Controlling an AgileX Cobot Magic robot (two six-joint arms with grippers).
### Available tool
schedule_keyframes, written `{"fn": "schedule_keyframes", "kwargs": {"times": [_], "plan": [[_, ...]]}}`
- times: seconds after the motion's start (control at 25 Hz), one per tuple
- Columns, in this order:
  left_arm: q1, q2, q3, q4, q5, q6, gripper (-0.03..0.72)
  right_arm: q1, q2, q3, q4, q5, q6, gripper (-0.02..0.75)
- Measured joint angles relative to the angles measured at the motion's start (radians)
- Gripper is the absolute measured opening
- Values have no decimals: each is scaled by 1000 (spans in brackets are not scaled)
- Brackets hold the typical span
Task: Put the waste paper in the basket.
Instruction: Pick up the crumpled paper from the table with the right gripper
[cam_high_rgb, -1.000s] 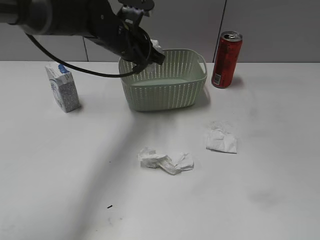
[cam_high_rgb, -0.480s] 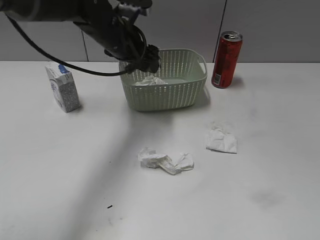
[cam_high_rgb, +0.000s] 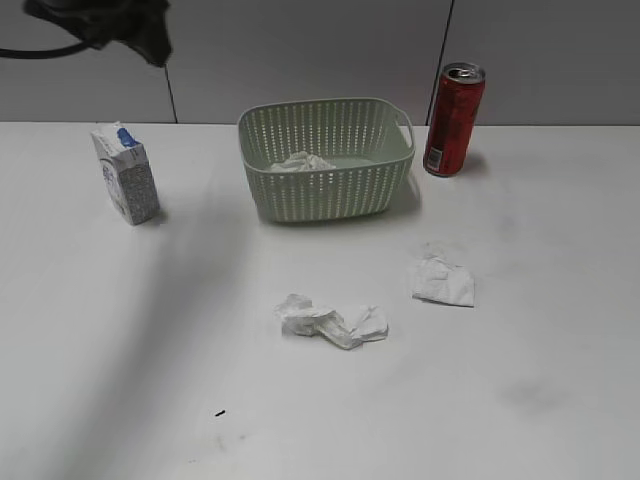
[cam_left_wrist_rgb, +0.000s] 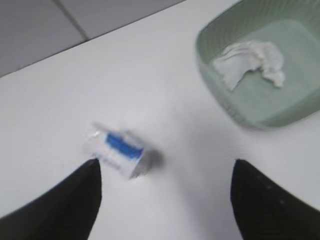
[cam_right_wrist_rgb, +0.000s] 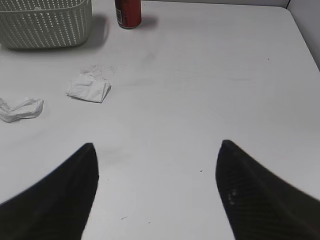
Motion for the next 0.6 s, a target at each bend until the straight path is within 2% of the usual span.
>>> {"fn": "schedule_keyframes", "kwargs": {"times": [0.16, 0.32, 0.6], "plan": [[59, -76, 0, 74, 169, -14, 591, 0, 0, -7, 0, -15, 0, 553], [106, -167, 43, 83, 222, -16, 591, 0, 6, -22, 6, -127, 0, 553], [159, -409, 278, 85, 214, -16, 591, 0, 240, -24, 32, -211, 0, 553]]}}
